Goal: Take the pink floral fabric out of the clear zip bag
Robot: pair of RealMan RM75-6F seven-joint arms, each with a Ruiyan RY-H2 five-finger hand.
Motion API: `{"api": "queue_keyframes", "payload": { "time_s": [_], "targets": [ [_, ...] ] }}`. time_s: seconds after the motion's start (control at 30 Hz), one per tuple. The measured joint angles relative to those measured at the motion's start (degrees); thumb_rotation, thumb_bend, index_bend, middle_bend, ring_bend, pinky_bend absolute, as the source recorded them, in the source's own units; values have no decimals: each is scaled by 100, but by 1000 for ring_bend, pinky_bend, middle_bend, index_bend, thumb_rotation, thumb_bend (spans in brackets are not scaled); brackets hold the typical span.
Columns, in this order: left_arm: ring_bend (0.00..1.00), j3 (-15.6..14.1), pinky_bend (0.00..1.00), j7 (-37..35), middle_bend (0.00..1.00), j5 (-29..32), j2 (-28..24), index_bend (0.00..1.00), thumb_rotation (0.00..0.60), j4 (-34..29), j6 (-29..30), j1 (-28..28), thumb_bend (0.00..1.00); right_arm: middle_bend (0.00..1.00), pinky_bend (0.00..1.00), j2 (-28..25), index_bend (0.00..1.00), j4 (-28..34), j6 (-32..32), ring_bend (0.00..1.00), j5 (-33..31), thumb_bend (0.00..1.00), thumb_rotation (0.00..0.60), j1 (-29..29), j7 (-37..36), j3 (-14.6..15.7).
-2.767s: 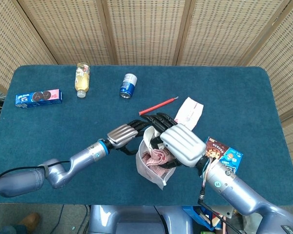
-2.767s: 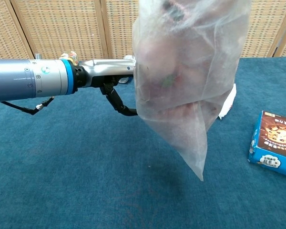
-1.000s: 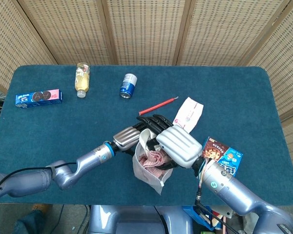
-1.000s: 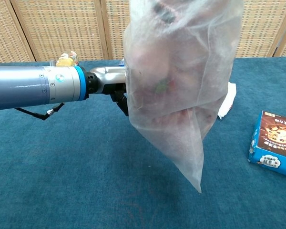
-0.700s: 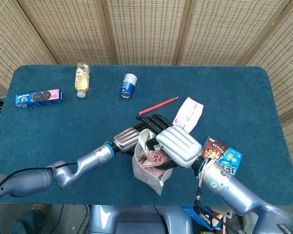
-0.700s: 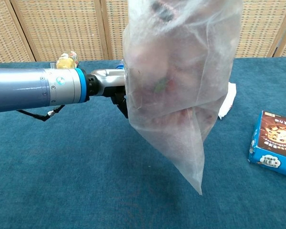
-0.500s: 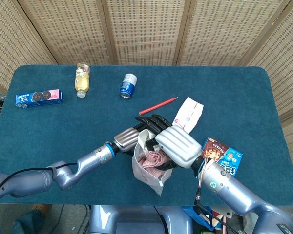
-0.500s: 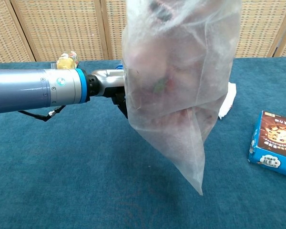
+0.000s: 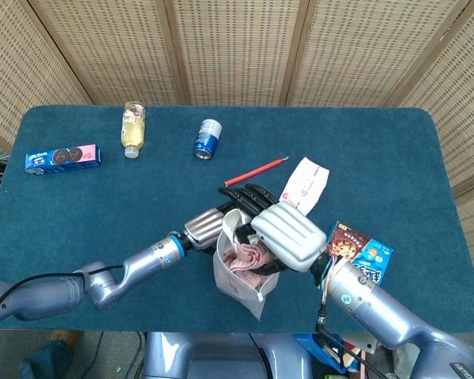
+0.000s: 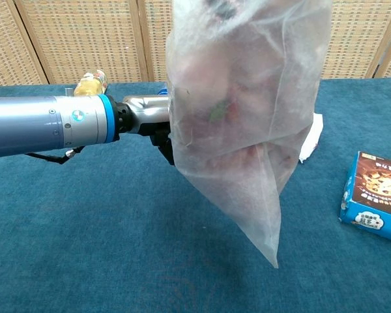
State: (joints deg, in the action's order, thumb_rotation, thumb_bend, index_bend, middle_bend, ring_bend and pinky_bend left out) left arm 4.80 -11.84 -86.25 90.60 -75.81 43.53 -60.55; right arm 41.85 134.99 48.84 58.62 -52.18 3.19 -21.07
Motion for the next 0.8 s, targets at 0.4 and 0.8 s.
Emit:
{"api": "queue_keyframes", "payload": {
  "time_s": [0.4,0.8],
  "targets": [
    [0,-72,0,207,0,-228,140,371,600,193,371,91,481,0,0,-4,810,0,-42,0,57,659,600,15,-33,21],
    [0,-73,0,406,0,-234,248,371,600,249,399,83,480,0,0,-3,810,0,-36,0,44,659,600,4,-42,12]
  ]
}}
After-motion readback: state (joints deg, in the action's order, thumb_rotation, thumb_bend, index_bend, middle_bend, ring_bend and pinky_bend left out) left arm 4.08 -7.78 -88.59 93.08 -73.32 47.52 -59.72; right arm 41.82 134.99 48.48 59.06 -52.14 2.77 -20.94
